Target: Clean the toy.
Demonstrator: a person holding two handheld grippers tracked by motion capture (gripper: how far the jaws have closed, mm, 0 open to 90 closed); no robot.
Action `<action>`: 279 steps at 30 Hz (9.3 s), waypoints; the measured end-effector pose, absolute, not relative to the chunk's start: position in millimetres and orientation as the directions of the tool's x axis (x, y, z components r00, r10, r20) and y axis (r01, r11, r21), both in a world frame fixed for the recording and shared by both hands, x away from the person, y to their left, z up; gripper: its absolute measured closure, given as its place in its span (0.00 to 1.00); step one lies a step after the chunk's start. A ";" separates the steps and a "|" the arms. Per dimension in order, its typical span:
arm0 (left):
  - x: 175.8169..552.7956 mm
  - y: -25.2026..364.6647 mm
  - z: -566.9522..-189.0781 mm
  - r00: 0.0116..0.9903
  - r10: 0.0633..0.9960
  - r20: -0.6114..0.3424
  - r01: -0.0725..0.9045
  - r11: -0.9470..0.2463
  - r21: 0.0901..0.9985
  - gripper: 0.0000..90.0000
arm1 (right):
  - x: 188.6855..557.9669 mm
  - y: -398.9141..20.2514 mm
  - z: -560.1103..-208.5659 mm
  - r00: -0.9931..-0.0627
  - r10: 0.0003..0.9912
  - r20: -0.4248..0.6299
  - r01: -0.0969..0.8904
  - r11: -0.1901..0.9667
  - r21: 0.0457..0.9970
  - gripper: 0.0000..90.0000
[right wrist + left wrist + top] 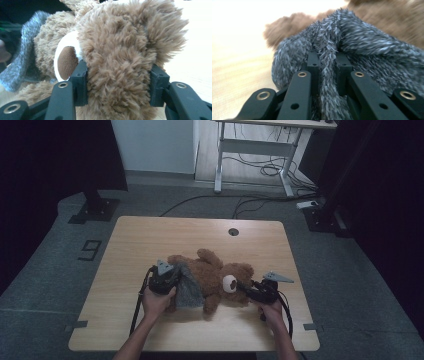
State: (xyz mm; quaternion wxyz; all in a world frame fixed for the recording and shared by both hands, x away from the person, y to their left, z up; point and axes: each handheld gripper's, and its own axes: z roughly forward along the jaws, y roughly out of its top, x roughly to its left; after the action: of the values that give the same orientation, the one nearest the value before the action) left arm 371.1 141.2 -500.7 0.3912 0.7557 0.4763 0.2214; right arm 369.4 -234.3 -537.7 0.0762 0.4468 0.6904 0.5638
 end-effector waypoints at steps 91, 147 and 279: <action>381.5 126.6 -445.9 0.489 0.867 -0.092 0.515 -0.203 0.833 0.87 | 367.5 -239.2 -545.4 -0.590 0.686 0.426 0.526 -0.074 0.847 0.51; 409.6 136.8 -472.2 0.444 0.892 -0.086 0.618 -0.235 0.750 0.87 | 364.9 -237.3 -546.5 -0.583 0.700 0.412 0.510 -0.079 0.856 0.51; 347.3 142.0 -509.9 0.495 0.811 -0.310 0.607 -0.068 0.792 0.88 | 376.9 -207.4 -509.2 -0.595 0.708 0.380 0.592 0.066 0.803 0.58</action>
State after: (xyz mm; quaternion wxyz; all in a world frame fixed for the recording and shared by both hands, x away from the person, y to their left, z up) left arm 347.3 142.0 -509.9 0.4746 0.7228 0.4906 0.1077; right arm 376.9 -207.4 -509.2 0.0561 0.4465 0.7278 0.5174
